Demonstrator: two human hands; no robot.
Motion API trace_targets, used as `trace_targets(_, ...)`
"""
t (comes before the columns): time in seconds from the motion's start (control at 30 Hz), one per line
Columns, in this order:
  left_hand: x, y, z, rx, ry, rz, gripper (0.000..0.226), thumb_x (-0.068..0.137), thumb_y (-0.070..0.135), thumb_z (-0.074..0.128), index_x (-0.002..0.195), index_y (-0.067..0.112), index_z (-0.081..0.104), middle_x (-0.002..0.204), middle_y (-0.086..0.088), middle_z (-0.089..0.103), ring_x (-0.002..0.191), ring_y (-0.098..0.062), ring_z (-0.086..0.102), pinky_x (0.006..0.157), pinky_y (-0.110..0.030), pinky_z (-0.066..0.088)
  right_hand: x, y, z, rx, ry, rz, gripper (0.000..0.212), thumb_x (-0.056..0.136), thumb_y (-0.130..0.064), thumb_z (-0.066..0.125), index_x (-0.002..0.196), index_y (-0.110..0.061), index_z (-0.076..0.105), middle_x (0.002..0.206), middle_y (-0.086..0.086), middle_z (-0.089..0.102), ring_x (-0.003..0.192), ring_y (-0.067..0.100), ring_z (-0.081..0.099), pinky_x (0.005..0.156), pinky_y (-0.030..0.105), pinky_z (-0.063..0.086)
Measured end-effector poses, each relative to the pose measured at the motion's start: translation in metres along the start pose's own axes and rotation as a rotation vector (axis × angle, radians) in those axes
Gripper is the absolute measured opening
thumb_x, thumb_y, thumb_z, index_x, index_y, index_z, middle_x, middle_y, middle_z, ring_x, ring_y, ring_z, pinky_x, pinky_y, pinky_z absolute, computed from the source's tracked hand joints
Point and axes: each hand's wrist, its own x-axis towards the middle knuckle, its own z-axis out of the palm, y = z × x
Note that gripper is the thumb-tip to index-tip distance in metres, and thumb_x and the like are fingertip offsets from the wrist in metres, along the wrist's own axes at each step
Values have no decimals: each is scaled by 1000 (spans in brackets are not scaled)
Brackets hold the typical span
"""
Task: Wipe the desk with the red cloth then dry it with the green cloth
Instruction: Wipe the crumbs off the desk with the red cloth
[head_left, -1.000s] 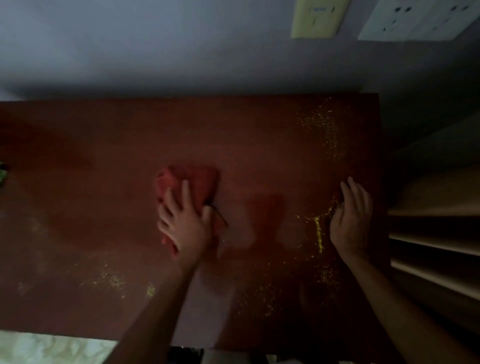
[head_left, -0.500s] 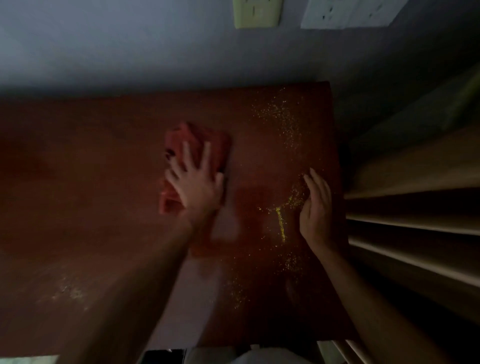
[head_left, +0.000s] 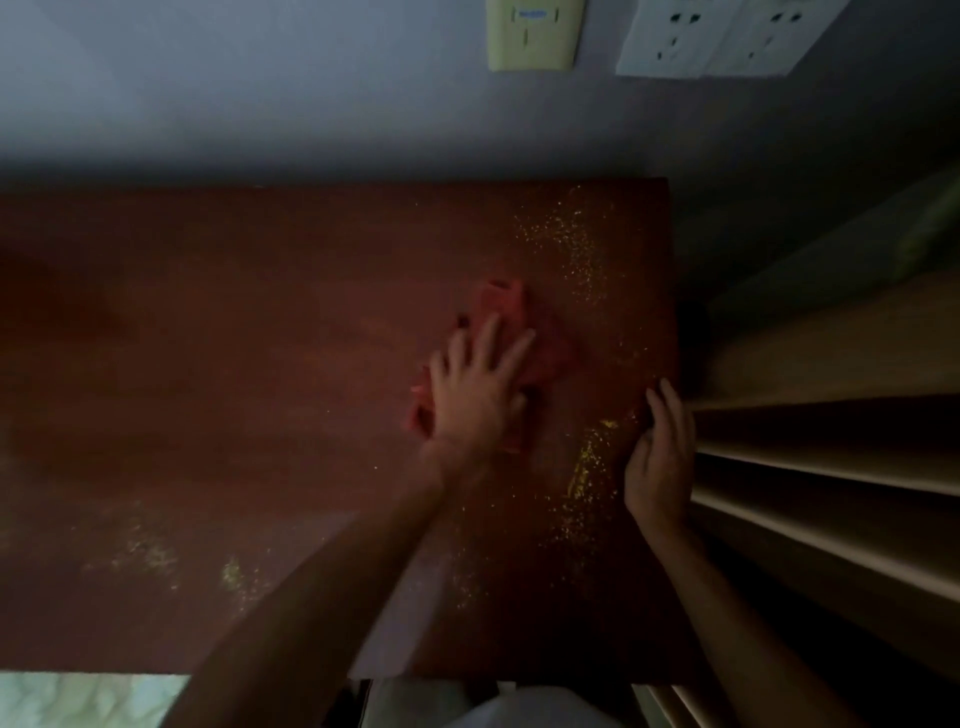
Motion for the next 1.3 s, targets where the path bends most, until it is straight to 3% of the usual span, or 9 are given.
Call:
trace_targets(0.07,11,-51,-14,-11,-5,-141,78,89,46,59,153,45,15,164,-4,13,143,-44,19,110,-60,24,1,0,-1,-24,-22,-2,52,90,4,41,141,-7,42,155,5,32,141,12,22,115,36,26)
trace_targets(0.2,-6,-152,-28,-51,22,-350,76,88,40,63,153,40,24,161,-8,19,139,-49,24,106,-65,29,-1,3,0,-101,-58,-32,56,86,4,43,141,-9,43,156,6,31,143,25,26,115,44,29)
trace_targets(0.33,-57,-195,-26,-65,67,-481,76,79,50,48,151,35,32,157,-15,26,129,-53,34,99,-67,36,0,2,-1,-77,-42,-40,53,87,-2,39,140,-9,45,154,8,34,141,26,29,113,47,34)
trace_targets(0.57,-131,-121,21,-146,127,-797,78,77,55,37,149,25,38,149,-24,32,116,-55,40,92,-66,36,0,3,1,1,-20,-25,49,90,-6,36,138,-7,49,153,8,37,141,24,30,113,46,34)
trace_targets(0.7,-115,-56,32,-159,117,-836,76,82,44,61,150,20,37,148,-28,31,114,-54,41,90,-64,38,0,3,-4,143,9,-17,48,91,-3,35,137,-4,49,150,10,40,141,25,32,115,40,33)
trace_targets(0.83,-91,22,34,-184,55,-701,88,73,45,76,149,22,39,148,-27,34,111,-50,45,87,-59,43,5,4,-19,344,58,149,47,95,7,35,138,-5,48,152,7,37,141,19,33,111,13,30)
trace_targets(1.0,-55,140,44,-197,-39,-348,93,57,54,82,141,29,51,143,-22,48,106,-48,55,78,-56,50,10,34,-44,415,155,302,48,92,-6,33,138,-5,47,148,12,42,130,29,48,103,34,43)
trace_targets(1.17,-53,229,58,-118,-240,184,51,82,46,44,130,42,59,145,-8,50,108,-41,56,77,-47,52,12,62,-80,352,251,390,52,88,-16,34,136,-1,48,136,23,52,121,25,51,98,18,36)
trace_targets(1.3,-58,213,59,-36,-168,364,61,70,57,60,130,42,59,143,-3,51,114,-39,44,82,-45,52,18,69,-80,399,173,496,49,92,-21,36,137,-6,47,136,19,53,123,25,51,96,20,35)
